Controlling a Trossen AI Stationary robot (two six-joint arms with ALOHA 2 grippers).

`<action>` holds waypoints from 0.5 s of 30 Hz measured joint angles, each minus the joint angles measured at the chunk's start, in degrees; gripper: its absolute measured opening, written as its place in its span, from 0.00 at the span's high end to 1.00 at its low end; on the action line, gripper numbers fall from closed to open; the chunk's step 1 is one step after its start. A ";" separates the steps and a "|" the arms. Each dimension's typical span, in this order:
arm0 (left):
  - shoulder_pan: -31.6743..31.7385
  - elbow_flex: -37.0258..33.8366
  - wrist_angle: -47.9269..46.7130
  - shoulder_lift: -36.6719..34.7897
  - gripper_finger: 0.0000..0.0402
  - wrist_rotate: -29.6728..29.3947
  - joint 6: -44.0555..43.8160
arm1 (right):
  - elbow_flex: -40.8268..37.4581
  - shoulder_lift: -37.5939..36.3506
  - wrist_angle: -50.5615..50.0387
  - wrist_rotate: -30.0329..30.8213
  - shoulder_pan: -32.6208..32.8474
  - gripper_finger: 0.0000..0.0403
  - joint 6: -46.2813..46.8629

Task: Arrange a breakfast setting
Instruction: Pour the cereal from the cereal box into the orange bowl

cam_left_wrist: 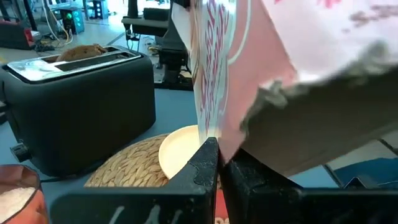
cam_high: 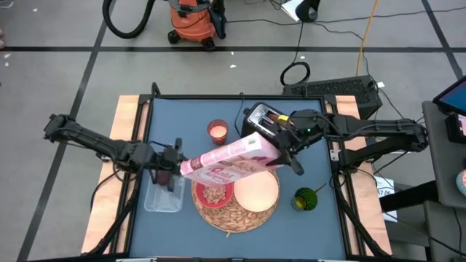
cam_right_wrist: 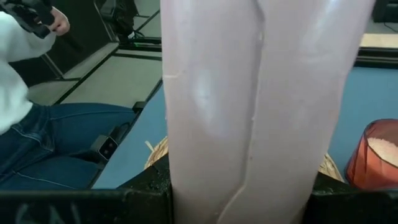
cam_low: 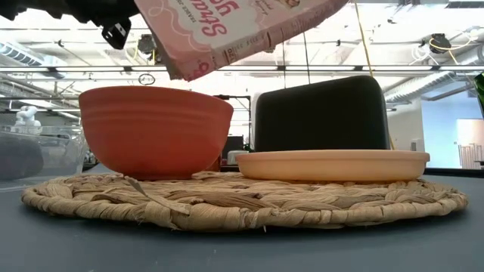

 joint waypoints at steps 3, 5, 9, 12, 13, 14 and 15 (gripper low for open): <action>0.01 0.00 -0.39 -1.28 0.96 0.00 0.02 | 0.00 -0.37 0.13 0.18 0.00 0.62 0.00; 0.01 0.00 -0.57 -1.88 0.96 0.00 0.02 | 0.00 -0.49 0.17 0.18 0.00 0.62 0.00; -0.01 0.00 -1.10 -3.08 0.96 -0.01 -0.48 | 0.00 -0.79 0.24 0.20 0.00 0.62 0.00; 0.00 0.00 -2.26 -3.71 0.96 -0.84 -2.04 | 0.00 -0.81 0.24 0.20 0.00 0.62 0.00; -0.01 0.00 -2.54 -3.75 0.96 -1.21 -2.62 | 0.00 -0.81 0.20 0.20 0.00 0.62 0.03; -0.01 0.00 -2.93 -3.76 0.96 -1.63 -3.05 | 0.00 -0.81 0.03 0.22 0.00 0.62 0.04; -0.01 0.00 -3.16 -3.75 0.96 -1.99 -3.30 | 0.00 -0.81 -0.07 0.22 0.00 0.62 0.07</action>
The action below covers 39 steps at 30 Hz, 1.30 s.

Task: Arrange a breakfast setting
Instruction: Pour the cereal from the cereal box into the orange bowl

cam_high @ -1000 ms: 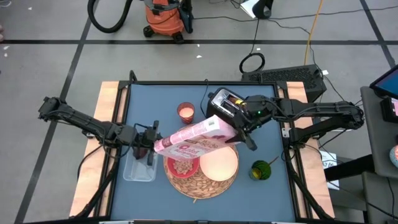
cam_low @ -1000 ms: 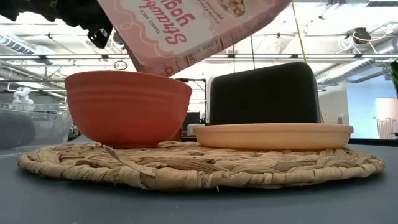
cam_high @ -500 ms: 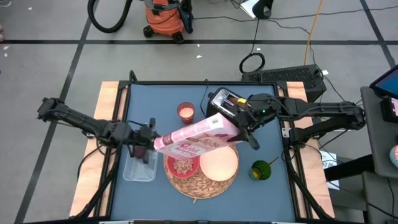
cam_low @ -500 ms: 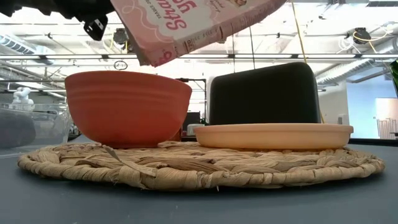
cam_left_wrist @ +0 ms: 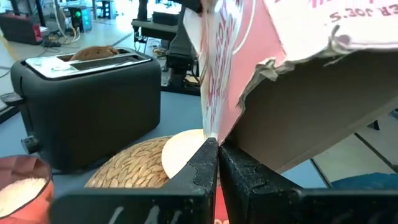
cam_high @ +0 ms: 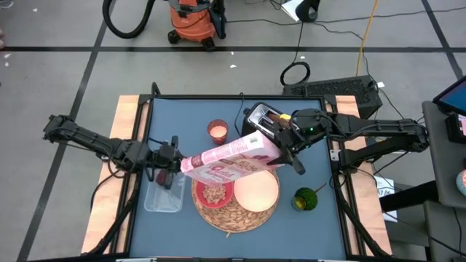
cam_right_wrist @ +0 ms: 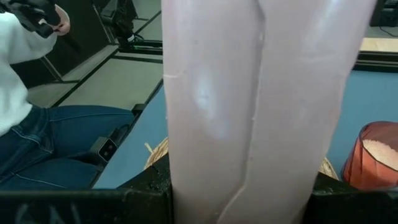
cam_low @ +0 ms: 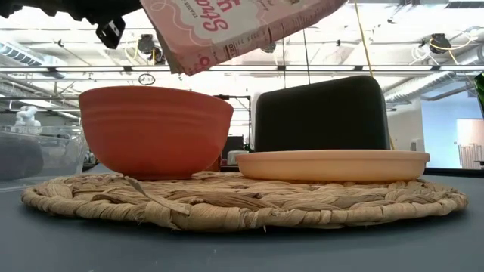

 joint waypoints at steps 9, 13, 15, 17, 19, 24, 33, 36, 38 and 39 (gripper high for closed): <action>0.00 0.00 -0.28 -0.01 0.89 -3.92 -2.97 | 0.00 0.00 0.16 0.11 0.00 0.62 1.51; 0.00 0.00 -0.30 -0.01 0.77 -4.98 -2.97 | 0.00 0.00 0.20 0.07 0.00 0.62 1.51; 0.00 0.00 -0.55 -0.01 0.71 -4.52 -2.96 | 0.00 0.00 0.20 -0.04 0.00 0.62 1.49; 0.01 0.00 -1.18 -0.01 0.66 -2.92 -2.79 | 0.00 0.00 0.11 -0.24 0.00 0.62 1.47; 0.01 0.00 -2.61 -0.01 0.63 -0.96 -2.72 | 0.00 0.00 0.11 -0.32 0.00 0.62 1.46; 0.01 0.00 -6.54 -0.01 0.61 0.64 -2.80 | 0.00 0.00 0.15 -0.31 0.02 0.62 1.44; 0.01 0.00 -14.44 0.01 0.60 0.68 -4.29 | 0.00 -0.26 0.30 -0.26 0.02 0.62 1.44; 0.02 0.00 -14.58 0.01 0.60 0.70 -5.39 | 0.00 -1.18 0.87 -0.24 0.02 0.62 1.46; 0.02 0.00 -14.57 0.01 0.60 0.70 -5.43 | 0.00 -2.07 1.44 -0.22 0.02 0.62 1.46; 0.02 0.00 -14.56 0.01 0.60 0.70 -5.44 | 0.00 -2.44 1.81 -0.22 0.02 0.62 1.46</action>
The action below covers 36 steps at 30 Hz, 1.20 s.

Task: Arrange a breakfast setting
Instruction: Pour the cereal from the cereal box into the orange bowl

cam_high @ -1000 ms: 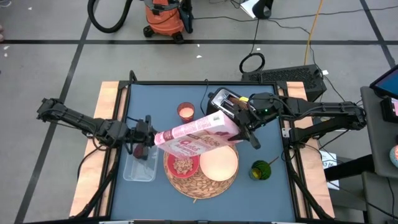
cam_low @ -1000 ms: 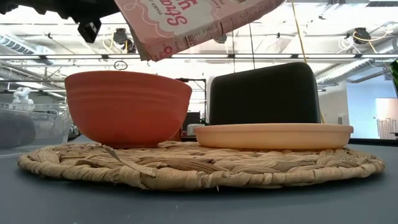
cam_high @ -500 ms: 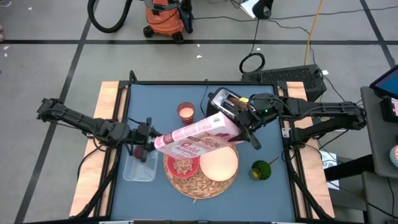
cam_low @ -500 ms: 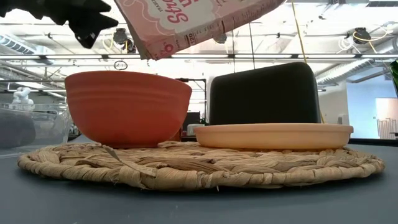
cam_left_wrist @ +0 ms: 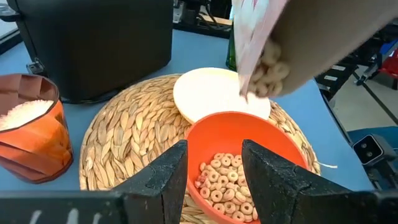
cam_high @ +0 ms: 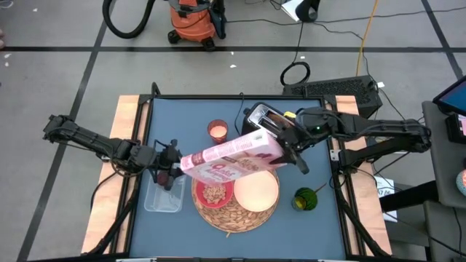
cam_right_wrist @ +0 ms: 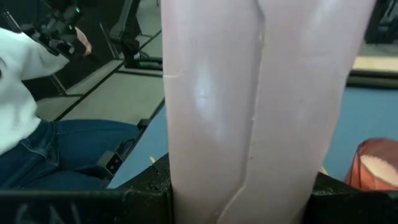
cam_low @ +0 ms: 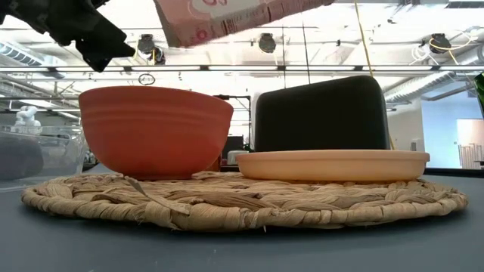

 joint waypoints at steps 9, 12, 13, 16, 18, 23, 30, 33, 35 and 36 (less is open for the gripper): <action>0.00 0.00 0.72 0.00 0.60 -0.04 -0.04 | 0.00 -3.09 5.27 0.15 0.00 0.62 -0.03; -0.02 0.00 0.74 0.00 0.60 -0.04 -0.04 | 0.00 -3.29 9.43 0.15 0.00 0.62 -1.05; -0.01 0.00 0.74 0.00 0.60 -0.04 -0.04 | 0.00 -3.29 10.82 0.15 0.00 0.62 -1.56; 0.00 0.00 0.78 0.08 0.60 -0.07 -0.04 | 0.00 -3.23 14.59 0.17 -0.01 0.62 -2.73; 0.00 0.00 0.83 0.13 0.60 -0.07 -0.04 | 0.00 -3.14 17.21 0.58 -0.01 0.62 -3.70; -0.02 0.00 0.83 0.17 0.60 -0.07 -0.08 | 0.00 -3.11 22.01 5.62 0.02 0.62 -5.20; 0.00 0.00 0.85 0.17 0.60 -0.08 -0.28 | 0.00 -3.09 27.40 9.37 -0.02 0.62 -6.24; -0.01 0.00 0.85 0.17 0.60 -0.09 -0.28 | 0.00 -3.09 30.29 9.08 0.00 0.62 -6.94; -0.02 0.00 0.87 0.17 0.60 -0.09 -0.28 | 0.00 -3.09 31.87 9.10 0.00 0.62 -7.99; -0.02 0.00 0.85 0.17 0.60 -0.09 -0.28 | 0.00 -3.09 32.60 9.12 0.00 0.62 -8.34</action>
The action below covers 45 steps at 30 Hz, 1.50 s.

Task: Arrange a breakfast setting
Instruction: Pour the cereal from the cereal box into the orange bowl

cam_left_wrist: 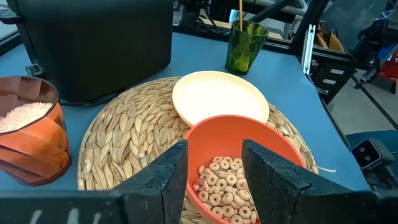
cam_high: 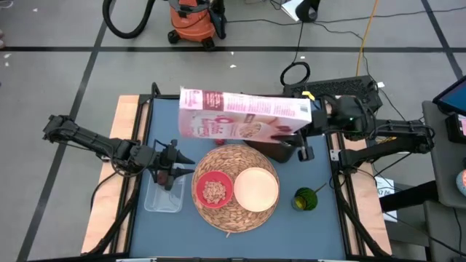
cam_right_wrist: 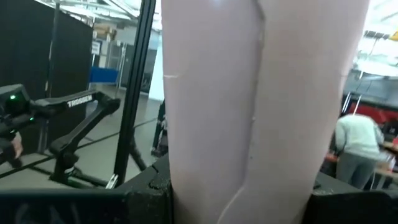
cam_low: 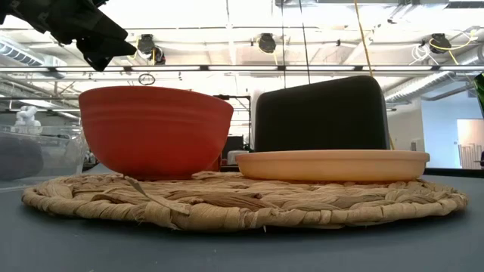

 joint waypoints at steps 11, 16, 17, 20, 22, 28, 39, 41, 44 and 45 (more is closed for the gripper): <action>0.02 0.00 4.96 0.00 0.60 -0.04 0.37 | 0.00 0.00 9.38 -0.09 -0.02 0.62 -1.47; 0.01 0.02 6.45 0.00 0.60 -0.04 0.37 | -5.04 -0.03 18.92 -0.36 -0.04 0.62 -3.83; 0.02 0.02 6.49 0.00 0.60 -0.04 0.37 | -7.10 0.04 22.63 -0.35 -0.04 0.62 -3.82; 0.02 0.02 7.05 0.00 0.60 -0.29 0.37 | -13.66 0.04 34.38 -0.20 -0.13 0.62 -3.81; 0.00 0.02 8.46 0.00 0.60 -1.45 0.37 | -17.58 0.04 41.78 -0.18 -0.31 0.62 -3.79; 0.02 0.02 14.34 0.08 0.60 -7.43 3.57 | -25.36 0.02 54.14 -0.06 -1.31 0.62 -2.89; 3.03 0.04 41.57 11.55 0.60 -12.65 16.47 | -27.15 5.26 58.60 -0.20 -1.66 0.62 -2.63; 3.72 0.04 46.57 14.77 0.60 -12.64 18.02 | -27.13 7.17 60.67 -0.18 -1.66 0.62 -2.61; 4.65 0.04 53.58 19.26 0.60 -12.62 18.69 | -27.12 9.49 62.78 -0.20 -1.66 0.62 -2.63; 4.87 0.04 55.87 20.49 0.60 -12.63 18.62 | -27.12 10.24 63.63 -0.20 -1.66 0.62 -2.61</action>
